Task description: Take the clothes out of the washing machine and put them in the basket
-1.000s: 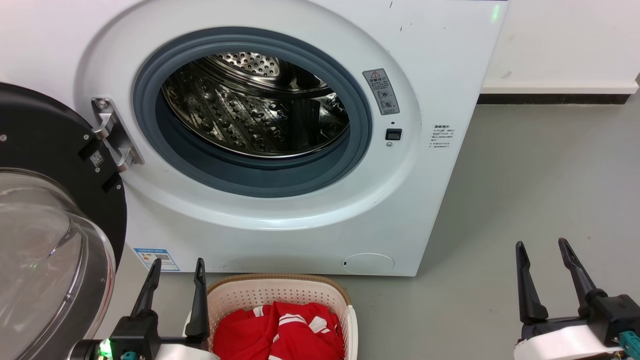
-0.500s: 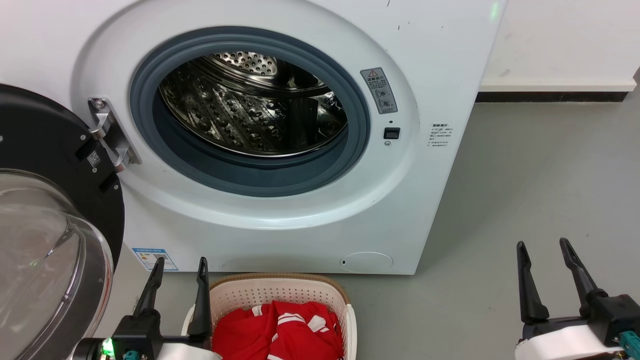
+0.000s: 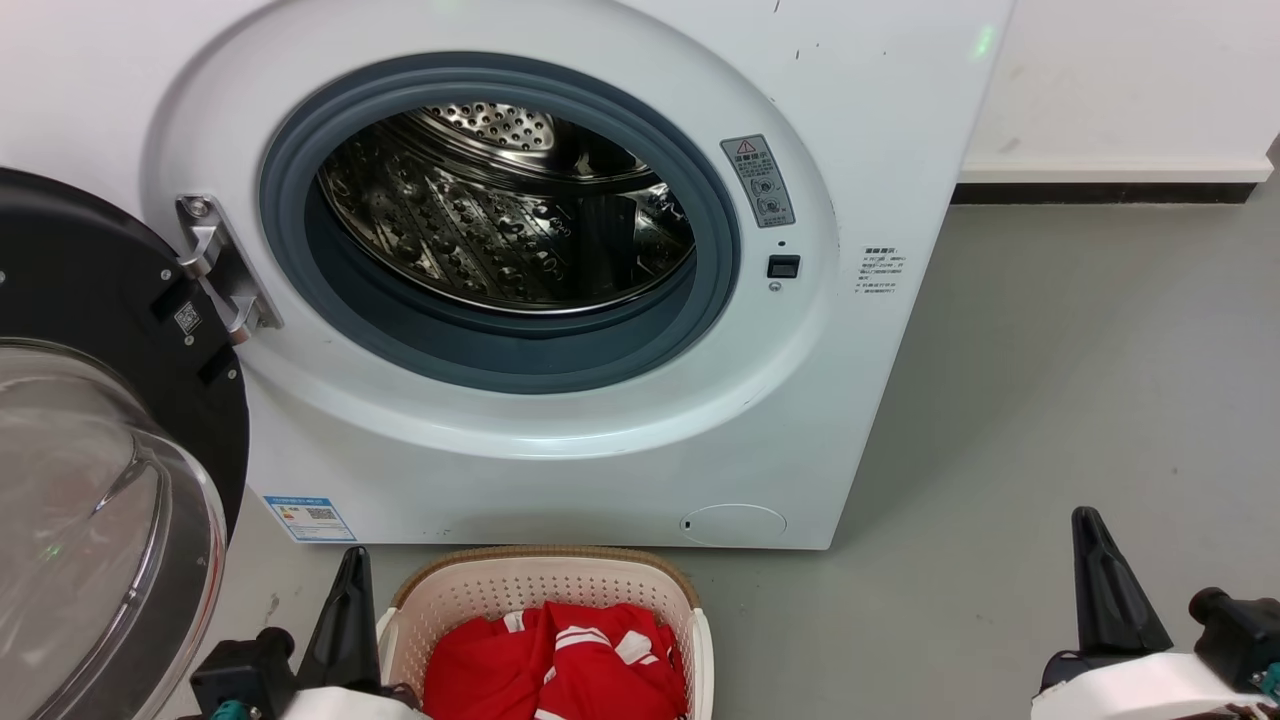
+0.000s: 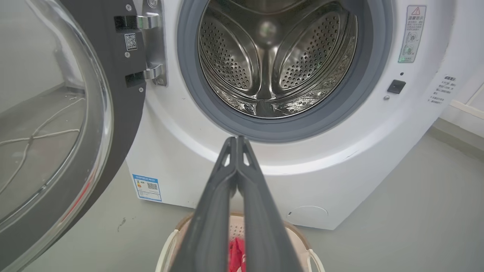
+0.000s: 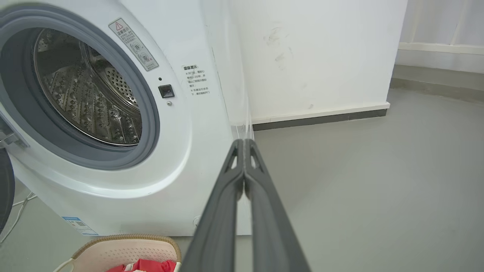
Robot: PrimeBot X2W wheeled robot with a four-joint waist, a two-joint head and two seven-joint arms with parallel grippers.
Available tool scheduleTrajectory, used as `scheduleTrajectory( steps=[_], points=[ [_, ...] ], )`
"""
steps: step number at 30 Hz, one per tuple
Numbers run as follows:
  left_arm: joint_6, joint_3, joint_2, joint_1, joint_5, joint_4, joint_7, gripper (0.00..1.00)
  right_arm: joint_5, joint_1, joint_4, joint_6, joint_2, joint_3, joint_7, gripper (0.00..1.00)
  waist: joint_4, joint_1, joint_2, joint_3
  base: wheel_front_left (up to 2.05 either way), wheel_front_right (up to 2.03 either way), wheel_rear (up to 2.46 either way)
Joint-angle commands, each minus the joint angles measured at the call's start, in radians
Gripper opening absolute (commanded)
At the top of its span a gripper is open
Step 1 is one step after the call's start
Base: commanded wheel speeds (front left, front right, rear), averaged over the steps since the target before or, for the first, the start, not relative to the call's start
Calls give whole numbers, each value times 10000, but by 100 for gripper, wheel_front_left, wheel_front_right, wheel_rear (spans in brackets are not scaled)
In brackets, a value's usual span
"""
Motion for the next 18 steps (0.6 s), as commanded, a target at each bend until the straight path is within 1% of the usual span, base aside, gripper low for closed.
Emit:
scheduleTrajectory(
  steps=[1, 18],
  points=[
    [-42, 74, 17, -277, -468, -90, 95, 0, 496, -282, -90, -1, -21, -25, 94, 0, 1, 0, -1, -3, 0, 0, 0],
    [-222, 258, 9, -682, -3543, 229, 798, 0, 3644, -638, 215, -2, -28, -68, 814, 0, 4, 0, -1, -26, 0, 0, 0]
  ],
)
